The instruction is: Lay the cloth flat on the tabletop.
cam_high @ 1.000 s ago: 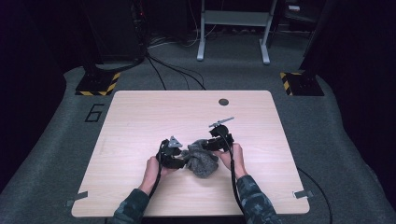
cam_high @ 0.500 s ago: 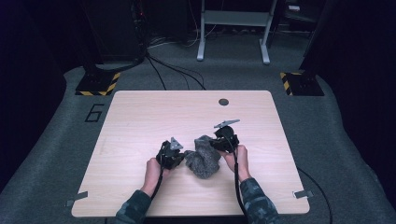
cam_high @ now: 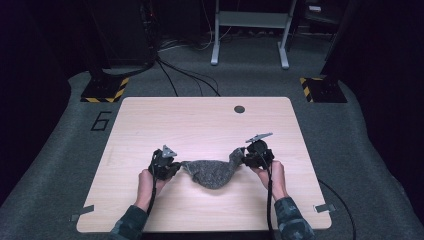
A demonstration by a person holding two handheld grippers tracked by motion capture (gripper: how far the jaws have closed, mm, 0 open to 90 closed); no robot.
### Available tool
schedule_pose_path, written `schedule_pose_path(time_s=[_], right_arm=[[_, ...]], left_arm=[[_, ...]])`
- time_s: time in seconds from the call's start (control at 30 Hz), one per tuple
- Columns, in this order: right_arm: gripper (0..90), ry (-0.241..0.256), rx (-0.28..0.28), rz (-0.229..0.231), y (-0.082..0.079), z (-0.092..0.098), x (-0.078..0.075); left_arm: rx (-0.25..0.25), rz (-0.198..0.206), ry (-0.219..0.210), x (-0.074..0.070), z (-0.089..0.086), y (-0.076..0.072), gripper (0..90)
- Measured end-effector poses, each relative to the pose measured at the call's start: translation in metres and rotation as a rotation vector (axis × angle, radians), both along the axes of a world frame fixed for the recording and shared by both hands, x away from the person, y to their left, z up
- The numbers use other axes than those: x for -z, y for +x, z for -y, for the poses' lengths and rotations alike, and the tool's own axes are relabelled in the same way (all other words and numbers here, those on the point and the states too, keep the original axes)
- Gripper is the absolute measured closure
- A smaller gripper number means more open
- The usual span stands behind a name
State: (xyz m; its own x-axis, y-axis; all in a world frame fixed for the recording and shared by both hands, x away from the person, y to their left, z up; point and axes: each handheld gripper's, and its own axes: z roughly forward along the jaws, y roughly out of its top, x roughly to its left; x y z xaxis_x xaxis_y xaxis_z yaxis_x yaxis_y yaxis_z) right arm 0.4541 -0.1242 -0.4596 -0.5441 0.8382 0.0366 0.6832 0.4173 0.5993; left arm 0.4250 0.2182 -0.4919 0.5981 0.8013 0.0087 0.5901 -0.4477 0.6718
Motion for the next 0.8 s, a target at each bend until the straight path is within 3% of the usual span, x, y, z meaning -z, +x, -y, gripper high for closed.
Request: schedule_pose_path(time_s=[0.1, 0.17, 0.23, 0.3, 0.43, 0.5, 0.6, 0.63, 0.7, 0.8], right_arm=[[57.6, 0.025, 0.014, -0.004, -0.002, 0.009, -0.006], [51.3, 0.072, 0.026, 0.007, -0.003, 0.014, -0.014], [48.6, 0.099, 0.032, 0.032, -0.004, 0.016, -0.025], [41.4, 0.121, 0.027, 0.051, -0.006, 0.010, -0.036], [32.8, 0.097, 0.005, 0.082, -0.005, -0.017, -0.043], [36.4, 0.053, -0.012, 0.065, -0.001, -0.028, -0.035], [56.3, 0.004, -0.012, 0.028, 0.002, -0.033, -0.019], [64.5, -0.008, -0.012, 0.017, 0.001, -0.032, -0.015], [72.1, -0.013, -0.009, 0.006, -0.002, -0.026, -0.008], [79.0, -0.017, 0.005, 0.001, -0.008, -0.014, -0.005]], left_arm=[[-0.021, -0.004, -0.013, -0.007, -0.004, 0.001, 66.5], [-0.038, 0.003, -0.013, -0.014, -0.004, 0.002, 52.7], [-0.044, 0.025, -0.029, -0.021, 0.001, 0.002, 45.9], [-0.019, 0.027, -0.026, -0.024, 0.011, 0.005, 41.3], [0.043, -0.025, 0.034, -0.012, 0.037, 0.011, 38.8], [0.054, -0.051, 0.066, -0.002, 0.047, 0.012, 43.2], [0.060, -0.059, 0.100, 0.007, 0.051, 0.010, 60.1], [0.067, -0.055, 0.107, 0.007, 0.051, 0.009, 66.9], [0.058, -0.048, 0.106, 0.008, 0.049, 0.007, 78.0], [0.055, -0.055, 0.102, 0.008, 0.044, 0.006, 84.8]])
